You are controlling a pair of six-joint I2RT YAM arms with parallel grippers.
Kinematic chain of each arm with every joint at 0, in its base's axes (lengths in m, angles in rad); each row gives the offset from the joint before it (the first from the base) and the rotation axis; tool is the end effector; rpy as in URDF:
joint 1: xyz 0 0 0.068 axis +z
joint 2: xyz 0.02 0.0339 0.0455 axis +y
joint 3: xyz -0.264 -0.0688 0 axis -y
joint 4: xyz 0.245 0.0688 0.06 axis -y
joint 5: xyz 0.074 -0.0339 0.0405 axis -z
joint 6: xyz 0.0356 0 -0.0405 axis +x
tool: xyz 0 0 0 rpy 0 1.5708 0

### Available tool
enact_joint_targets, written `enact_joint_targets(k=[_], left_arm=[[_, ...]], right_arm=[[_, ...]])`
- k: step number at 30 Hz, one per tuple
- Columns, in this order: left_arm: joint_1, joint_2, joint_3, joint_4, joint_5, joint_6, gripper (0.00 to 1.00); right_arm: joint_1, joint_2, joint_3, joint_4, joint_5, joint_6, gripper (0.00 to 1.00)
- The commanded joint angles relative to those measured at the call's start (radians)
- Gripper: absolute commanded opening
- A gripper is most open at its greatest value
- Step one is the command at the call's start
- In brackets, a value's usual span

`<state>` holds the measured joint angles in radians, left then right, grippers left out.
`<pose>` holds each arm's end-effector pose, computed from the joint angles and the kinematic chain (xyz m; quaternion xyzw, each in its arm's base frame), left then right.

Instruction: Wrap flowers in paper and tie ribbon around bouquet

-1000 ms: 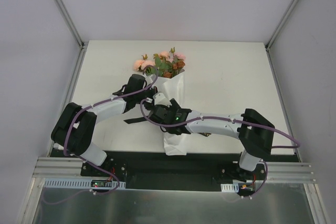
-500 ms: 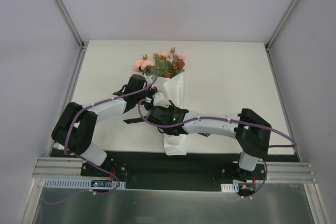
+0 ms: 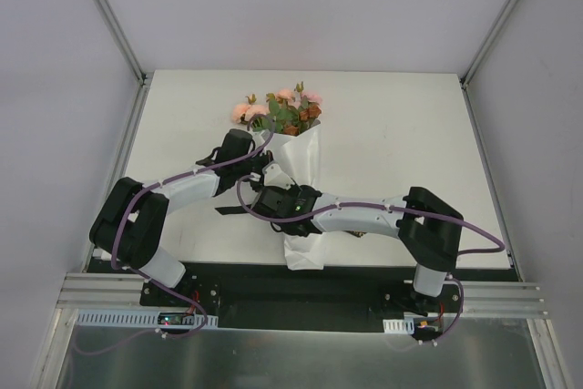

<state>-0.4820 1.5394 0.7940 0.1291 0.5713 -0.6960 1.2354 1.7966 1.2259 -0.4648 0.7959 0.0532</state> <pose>0.2722 -0.1641 0.1952 0.0377 0.8612 -0.4530 0.2274 0.1452 0.3393 0.2039 -0.4103 0.7953 -0.1524 0.4194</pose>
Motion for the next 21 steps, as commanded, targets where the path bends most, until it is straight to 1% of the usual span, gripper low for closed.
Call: enact_joint_targets(k=[1, 4, 5, 6, 10, 13, 14, 19, 20, 21], left_arm=[[0.017, -0.025, 0.011, -0.019, -0.022, -0.005, 0.00], [0.029, -0.048, -0.004, -0.062, -0.117, -0.033, 0.00], [0.036, -0.059, -0.019, -0.069, -0.164, -0.043, 0.00], [0.039, -0.076, -0.024, -0.084, -0.183, -0.046, 0.00], [0.045, -0.094, -0.042, -0.124, -0.252, -0.045, 0.00], [0.054, -0.090, -0.062, -0.146, -0.284, -0.057, 0.00], [0.056, -0.091, -0.073, -0.149, -0.290, -0.060, 0.00], [0.060, -0.079, -0.072, -0.160, -0.349, -0.065, 0.00], [0.062, -0.078, -0.070, -0.166, -0.358, -0.065, 0.00], [0.063, -0.079, -0.072, -0.171, -0.366, -0.066, 0.00]], right_arm=[[-0.004, -0.025, 0.024, -0.024, 0.008, 0.020, 0.01], [-0.005, -0.051, 0.018, -0.086, 0.014, 0.062, 0.01], [-0.008, -0.068, 0.001, -0.086, -0.021, 0.071, 0.01], [-0.011, -0.083, -0.014, -0.086, -0.043, 0.080, 0.01], [-0.019, -0.201, -0.135, -0.046, -0.135, 0.105, 0.01], [-0.037, -0.239, -0.169, -0.038, -0.222, 0.102, 0.01], [-0.068, -0.256, -0.190, -0.037, -0.289, 0.097, 0.01], [-0.132, -0.298, -0.272, 0.092, -0.512, 0.030, 0.01], [-0.166, -0.305, -0.311, 0.112, -0.579, 0.033, 0.01], [-0.186, -0.328, -0.333, 0.171, -0.628, 0.036, 0.00]])
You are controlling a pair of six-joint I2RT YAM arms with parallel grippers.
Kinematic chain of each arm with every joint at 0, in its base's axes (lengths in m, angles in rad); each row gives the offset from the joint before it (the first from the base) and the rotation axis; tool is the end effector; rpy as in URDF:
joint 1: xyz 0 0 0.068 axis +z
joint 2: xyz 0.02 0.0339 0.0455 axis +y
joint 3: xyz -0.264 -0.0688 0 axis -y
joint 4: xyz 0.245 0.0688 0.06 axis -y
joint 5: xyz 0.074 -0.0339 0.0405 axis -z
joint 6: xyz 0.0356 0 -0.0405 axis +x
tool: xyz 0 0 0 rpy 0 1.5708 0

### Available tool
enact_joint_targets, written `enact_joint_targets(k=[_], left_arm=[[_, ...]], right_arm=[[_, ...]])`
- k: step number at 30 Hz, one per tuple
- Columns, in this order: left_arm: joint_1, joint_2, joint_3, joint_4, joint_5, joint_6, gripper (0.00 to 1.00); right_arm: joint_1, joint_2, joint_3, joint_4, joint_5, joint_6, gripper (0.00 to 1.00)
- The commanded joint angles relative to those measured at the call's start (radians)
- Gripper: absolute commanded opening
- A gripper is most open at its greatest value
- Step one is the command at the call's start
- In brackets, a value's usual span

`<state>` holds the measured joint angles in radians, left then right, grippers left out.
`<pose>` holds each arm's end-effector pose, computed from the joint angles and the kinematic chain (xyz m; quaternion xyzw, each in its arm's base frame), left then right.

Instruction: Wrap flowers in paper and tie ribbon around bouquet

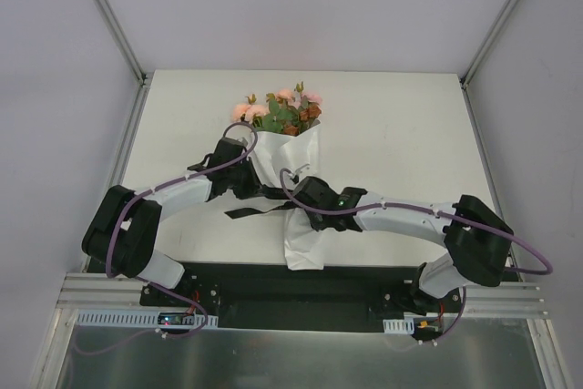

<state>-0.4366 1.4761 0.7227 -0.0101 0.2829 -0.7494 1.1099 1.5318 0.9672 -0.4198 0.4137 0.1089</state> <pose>0.2613 -0.1329 0.1777 -0.0871 0.9080 -0.3248 0.2500 0.1497 0.2693 0.2081 -0.3975 0.8505 0.0007 0.3445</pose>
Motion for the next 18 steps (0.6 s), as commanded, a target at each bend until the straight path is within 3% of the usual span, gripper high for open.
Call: enact_joint_targets(k=[1, 8, 13, 15, 16, 18], left_arm=[[0.022, -0.017, 0.000, -0.034, -0.099, -0.011, 0.00], [0.052, 0.006, 0.004, -0.056, -0.117, -0.007, 0.00], [0.053, 0.024, 0.026, -0.057, -0.084, 0.016, 0.00], [0.053, 0.032, 0.040, -0.057, -0.051, 0.031, 0.00], [0.053, 0.032, 0.049, -0.056, -0.039, 0.045, 0.00], [0.053, 0.032, 0.055, -0.054, 0.017, 0.065, 0.00]], right_arm=[[-0.083, -0.073, -0.096, 0.156, -0.298, -0.023, 0.01], [-0.241, -0.122, -0.214, 0.302, -0.622, -0.014, 0.01], [-0.286, -0.131, -0.220, 0.334, -0.763, -0.012, 0.01], [-0.285, -0.151, -0.211, 0.311, -0.811, -0.021, 0.25], [-0.286, -0.169, -0.209, 0.297, -0.809, -0.020, 0.43], [-0.288, -0.244, -0.202, 0.232, -0.797, -0.049, 0.47]])
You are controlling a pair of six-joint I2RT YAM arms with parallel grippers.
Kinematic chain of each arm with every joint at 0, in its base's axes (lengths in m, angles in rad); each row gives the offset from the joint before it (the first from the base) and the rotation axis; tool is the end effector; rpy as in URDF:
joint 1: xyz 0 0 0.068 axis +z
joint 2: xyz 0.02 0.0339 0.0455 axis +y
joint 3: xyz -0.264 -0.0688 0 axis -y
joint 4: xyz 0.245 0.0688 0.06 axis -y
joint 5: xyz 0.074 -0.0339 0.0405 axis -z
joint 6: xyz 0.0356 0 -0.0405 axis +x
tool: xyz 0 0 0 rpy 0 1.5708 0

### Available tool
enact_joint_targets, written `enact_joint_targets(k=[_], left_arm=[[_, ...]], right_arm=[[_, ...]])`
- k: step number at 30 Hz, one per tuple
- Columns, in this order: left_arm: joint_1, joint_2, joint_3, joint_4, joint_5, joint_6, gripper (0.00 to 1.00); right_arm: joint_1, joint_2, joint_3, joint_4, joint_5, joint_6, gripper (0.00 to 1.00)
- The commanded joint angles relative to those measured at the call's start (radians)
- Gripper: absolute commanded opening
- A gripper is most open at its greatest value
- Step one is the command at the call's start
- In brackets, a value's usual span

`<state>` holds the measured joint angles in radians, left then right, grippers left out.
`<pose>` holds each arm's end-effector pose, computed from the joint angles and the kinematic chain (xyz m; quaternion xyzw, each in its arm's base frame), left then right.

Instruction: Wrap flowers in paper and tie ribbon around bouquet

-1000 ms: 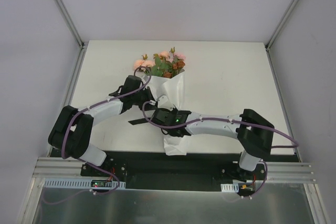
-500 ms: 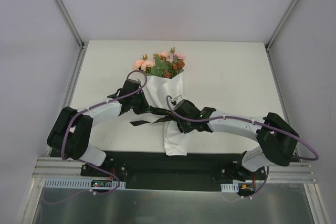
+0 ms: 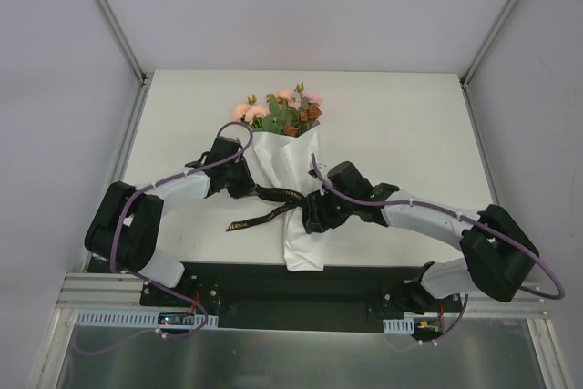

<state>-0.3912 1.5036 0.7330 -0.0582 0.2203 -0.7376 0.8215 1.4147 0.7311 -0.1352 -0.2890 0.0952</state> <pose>0.2682 -0.1190 0.1691 -0.1204 0.9193 -0.2793 0.2497 0.1837 0.2124 0.1871 -0.3764 0.8416 0.2809 0.2666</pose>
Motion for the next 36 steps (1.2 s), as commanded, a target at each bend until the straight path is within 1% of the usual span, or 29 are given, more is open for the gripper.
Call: enact_joint_targets(k=[1, 2, 4, 6, 7, 8, 10, 13, 15, 17, 19, 22, 26, 30, 31, 34, 36], left_arm=[[0.006, 0.004, 0.051, -0.006, 0.103, 0.076, 0.00], [0.008, 0.006, 0.054, -0.005, 0.119, 0.086, 0.00], [0.008, 0.006, 0.060, -0.005, 0.158, 0.110, 0.00], [0.008, 0.006, 0.060, -0.002, 0.174, 0.119, 0.00], [0.006, 0.004, 0.059, 0.000, 0.188, 0.127, 0.00], [0.008, -0.002, 0.059, 0.003, 0.195, 0.132, 0.00], [0.006, -0.008, 0.054, 0.008, 0.209, 0.138, 0.00], [0.008, -0.029, 0.049, 0.014, 0.214, 0.142, 0.00], [0.006, -0.045, 0.051, 0.012, 0.212, 0.147, 0.00], [0.006, -0.060, 0.049, 0.014, 0.214, 0.147, 0.00], [0.008, -0.072, 0.048, 0.014, 0.212, 0.150, 0.00], [0.008, -0.085, 0.043, 0.014, 0.215, 0.156, 0.00], [0.006, -0.098, 0.042, 0.012, 0.218, 0.159, 0.00], [0.008, -0.109, 0.046, 0.014, 0.228, 0.165, 0.00], [0.006, -0.115, 0.048, 0.014, 0.232, 0.164, 0.00], [0.006, -0.121, 0.052, 0.012, 0.237, 0.167, 0.00], [0.008, -0.125, 0.055, 0.014, 0.240, 0.168, 0.00]], right_arm=[[-0.002, -0.157, 0.036, -0.076, -0.078, -0.043, 0.51], [-0.008, -0.213, 0.034, -0.101, -0.050, -0.054, 0.53], [-0.059, -0.249, 0.030, -0.159, -0.050, -0.072, 0.57], [-0.109, -0.275, 0.014, -0.193, -0.065, -0.089, 0.60], [-0.170, -0.272, 0.008, -0.193, -0.091, -0.118, 0.60], [-0.198, -0.266, 0.005, -0.192, -0.148, -0.127, 0.60], [-0.232, -0.237, 0.004, -0.184, -0.200, -0.172, 0.61], [-0.245, -0.188, 0.008, -0.181, -0.232, -0.221, 0.61], [-0.252, -0.159, -0.004, -0.146, -0.259, -0.224, 0.60], [-0.255, -0.122, -0.022, -0.103, -0.297, -0.224, 0.50], [-0.257, -0.094, -0.030, -0.089, -0.321, -0.230, 0.45], [-0.255, -0.074, -0.036, -0.055, -0.328, -0.233, 0.48], [-0.255, -0.034, -0.024, -0.053, -0.317, -0.245, 0.49], [-0.255, -0.005, -0.004, -0.055, -0.294, -0.244, 0.50], [-0.257, -0.003, -0.002, -0.055, -0.268, -0.241, 0.50], [-0.257, -0.002, 0.008, -0.066, -0.233, -0.241, 0.54], [-0.257, -0.002, 0.014, -0.067, -0.239, -0.241, 0.54]])
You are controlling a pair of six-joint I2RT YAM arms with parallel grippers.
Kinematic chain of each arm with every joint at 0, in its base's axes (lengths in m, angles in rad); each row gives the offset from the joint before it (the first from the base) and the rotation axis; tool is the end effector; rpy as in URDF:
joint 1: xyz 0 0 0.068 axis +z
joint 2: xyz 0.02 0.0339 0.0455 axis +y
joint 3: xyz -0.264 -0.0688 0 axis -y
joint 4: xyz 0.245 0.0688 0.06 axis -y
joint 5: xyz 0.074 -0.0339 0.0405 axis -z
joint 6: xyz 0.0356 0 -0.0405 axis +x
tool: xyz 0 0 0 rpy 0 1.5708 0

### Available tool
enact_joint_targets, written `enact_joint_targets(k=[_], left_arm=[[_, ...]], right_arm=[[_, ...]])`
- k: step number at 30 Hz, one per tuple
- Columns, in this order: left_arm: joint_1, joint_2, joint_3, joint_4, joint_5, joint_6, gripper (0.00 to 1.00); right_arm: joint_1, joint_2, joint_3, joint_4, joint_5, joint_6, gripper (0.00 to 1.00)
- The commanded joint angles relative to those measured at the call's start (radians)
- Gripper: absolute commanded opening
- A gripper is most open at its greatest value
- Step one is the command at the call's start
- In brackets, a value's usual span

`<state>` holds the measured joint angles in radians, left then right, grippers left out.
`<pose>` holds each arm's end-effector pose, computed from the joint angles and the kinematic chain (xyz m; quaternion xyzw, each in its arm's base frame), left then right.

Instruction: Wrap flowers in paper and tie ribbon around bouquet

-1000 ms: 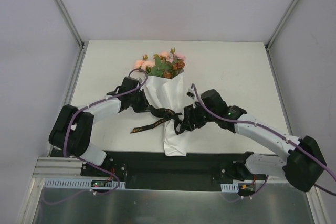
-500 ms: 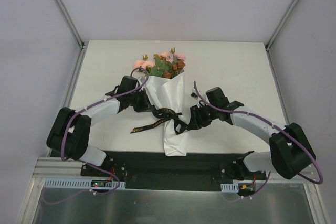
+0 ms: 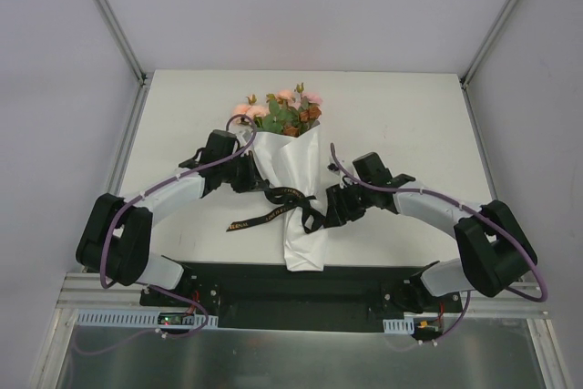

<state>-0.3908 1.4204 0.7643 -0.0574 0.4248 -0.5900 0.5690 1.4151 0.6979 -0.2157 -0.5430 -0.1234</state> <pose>0.2641 -0.1247 0.2029 -0.0012 0.8934 -0.3605 0.2681 0.2136 0.1585 0.1746 -0.3895 0.8320 0.3151 0.2383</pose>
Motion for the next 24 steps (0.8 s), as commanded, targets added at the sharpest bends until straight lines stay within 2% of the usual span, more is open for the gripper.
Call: enact_joint_targets(k=[1, 3, 4, 5, 9, 17, 22, 24], left_arm=[[0.007, -0.041, 0.026, 0.013, 0.037, 0.021, 0.00], [0.006, -0.040, 0.030, 0.013, 0.048, 0.019, 0.00], [0.006, -0.037, 0.032, 0.013, 0.052, 0.018, 0.00], [0.006, -0.034, 0.033, 0.013, 0.064, 0.018, 0.00], [0.004, -0.029, 0.046, 0.019, 0.095, 0.025, 0.00], [-0.026, -0.054, 0.070, 0.031, 0.124, 0.024, 0.00], [-0.066, -0.025, 0.107, 0.034, 0.124, 0.013, 0.00], [-0.077, -0.012, 0.122, 0.036, 0.118, 0.009, 0.00]], right_arm=[[-0.003, -0.007, 0.048, 0.010, 0.020, -0.018, 0.52], [-0.004, -0.015, 0.046, 0.013, 0.014, -0.012, 0.47], [-0.004, -0.027, 0.043, 0.013, 0.008, -0.004, 0.38], [-0.003, -0.030, 0.040, 0.012, 0.002, -0.001, 0.35], [0.000, -0.045, 0.018, 0.033, -0.051, 0.033, 0.01], [-0.001, -0.132, 0.003, -0.142, 0.095, 0.148, 0.01], [-0.001, -0.179, 0.002, -0.282, 0.208, 0.159, 0.01], [0.000, -0.189, -0.020, -0.289, 0.221, 0.171, 0.01]])
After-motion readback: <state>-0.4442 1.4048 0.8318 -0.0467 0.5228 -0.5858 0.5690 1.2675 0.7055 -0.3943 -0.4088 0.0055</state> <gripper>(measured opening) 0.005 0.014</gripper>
